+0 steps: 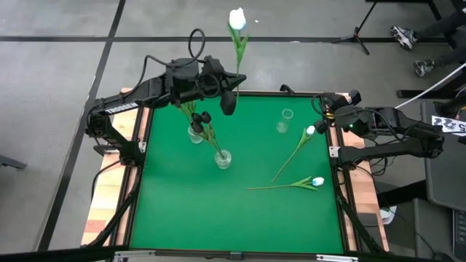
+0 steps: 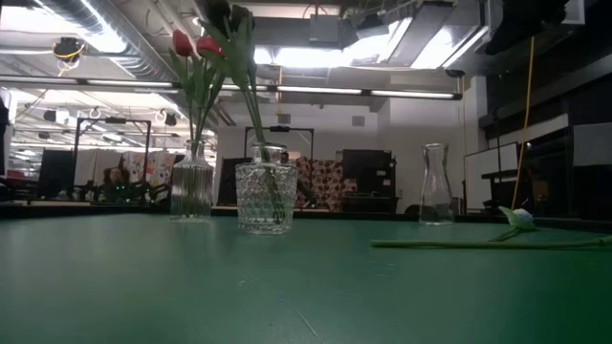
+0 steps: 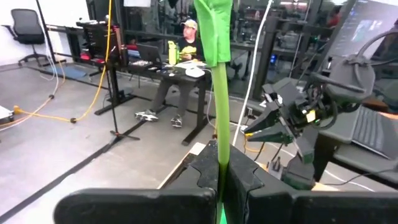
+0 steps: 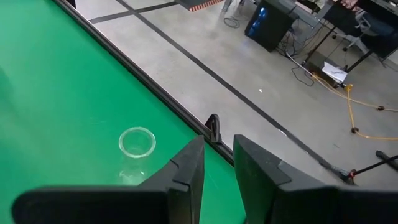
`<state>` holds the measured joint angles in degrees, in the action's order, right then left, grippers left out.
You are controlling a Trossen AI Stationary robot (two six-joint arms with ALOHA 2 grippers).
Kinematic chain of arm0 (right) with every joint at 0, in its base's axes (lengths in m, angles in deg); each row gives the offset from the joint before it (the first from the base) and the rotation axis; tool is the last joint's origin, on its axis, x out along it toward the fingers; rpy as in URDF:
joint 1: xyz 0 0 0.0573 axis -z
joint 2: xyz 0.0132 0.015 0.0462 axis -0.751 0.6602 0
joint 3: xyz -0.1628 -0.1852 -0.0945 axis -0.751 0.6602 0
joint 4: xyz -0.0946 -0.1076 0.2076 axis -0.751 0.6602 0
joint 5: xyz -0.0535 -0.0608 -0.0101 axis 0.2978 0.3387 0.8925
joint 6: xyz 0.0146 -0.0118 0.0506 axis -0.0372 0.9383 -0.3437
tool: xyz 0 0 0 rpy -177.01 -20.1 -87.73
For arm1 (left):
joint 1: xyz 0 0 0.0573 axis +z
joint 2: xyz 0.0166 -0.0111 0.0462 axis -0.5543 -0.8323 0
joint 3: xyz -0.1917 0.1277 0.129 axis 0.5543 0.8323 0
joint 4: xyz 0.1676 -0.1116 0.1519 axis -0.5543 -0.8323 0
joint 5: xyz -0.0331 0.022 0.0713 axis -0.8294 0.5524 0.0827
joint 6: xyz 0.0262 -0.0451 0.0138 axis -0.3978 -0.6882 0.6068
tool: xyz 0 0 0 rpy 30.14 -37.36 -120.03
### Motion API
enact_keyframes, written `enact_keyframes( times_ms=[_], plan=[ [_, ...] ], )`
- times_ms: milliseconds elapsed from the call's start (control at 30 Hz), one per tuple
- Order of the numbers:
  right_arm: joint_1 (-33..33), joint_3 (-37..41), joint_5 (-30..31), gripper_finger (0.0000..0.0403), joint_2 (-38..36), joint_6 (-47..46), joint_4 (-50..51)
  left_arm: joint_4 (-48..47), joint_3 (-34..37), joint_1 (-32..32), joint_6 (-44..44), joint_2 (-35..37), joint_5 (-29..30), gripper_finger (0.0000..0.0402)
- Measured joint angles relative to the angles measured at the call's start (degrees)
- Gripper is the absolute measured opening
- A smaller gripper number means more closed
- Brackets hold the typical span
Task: Sort flowers into vase by color
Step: Put the top white tulip into the top right transparent vase
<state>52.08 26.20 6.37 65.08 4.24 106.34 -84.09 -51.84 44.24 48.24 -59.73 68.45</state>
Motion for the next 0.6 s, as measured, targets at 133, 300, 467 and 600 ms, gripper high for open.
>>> enact_keyframes(
  times_ms=[133,300,467,600],
  plan=[
    [0.0,0.0,-1.3,0.0087,0.0,1.8,0.0,0.0,0.0,-0.8,-0.2,0.0,2.0,0.0000],
    [0.0,0.0,-1.7,0.0087,0.0,2.2,-0.1,0.1,0.0,-2.1,-0.3,0.0,4.2,0.0000],
    [0.0,0.0,-2.4,0.0087,0.0,2.2,-1.3,0.5,0.0,-2.8,0.0,0.0,5.3,0.0000],
    [0.0,0.0,-2.8,0.0087,0.0,2.2,-1.4,0.3,0.0,-2.8,-0.2,0.0,5.3,0.0000]
  ],
)
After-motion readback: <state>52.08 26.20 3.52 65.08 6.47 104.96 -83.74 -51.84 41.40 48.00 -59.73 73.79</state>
